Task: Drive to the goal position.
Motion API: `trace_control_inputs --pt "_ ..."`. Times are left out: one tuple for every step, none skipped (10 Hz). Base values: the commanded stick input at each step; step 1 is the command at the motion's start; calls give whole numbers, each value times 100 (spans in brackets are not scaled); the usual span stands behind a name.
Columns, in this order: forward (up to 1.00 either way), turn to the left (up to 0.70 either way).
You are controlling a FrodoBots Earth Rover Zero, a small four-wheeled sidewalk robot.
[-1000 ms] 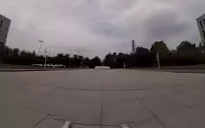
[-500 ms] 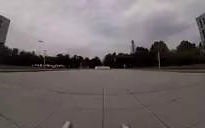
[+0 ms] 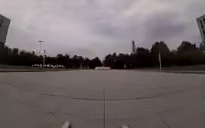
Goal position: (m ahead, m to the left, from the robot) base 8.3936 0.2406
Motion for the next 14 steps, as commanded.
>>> trace_control_inputs --pt "70 0" --pt "70 0" --pt "70 0" --pt "70 0" --pt "70 0" --pt "70 0" --pt "70 0" --pt "70 0" --pt "70 0" --pt "70 0" --pt "70 0" --pt "70 0" --pt "70 0" --pt "70 0"
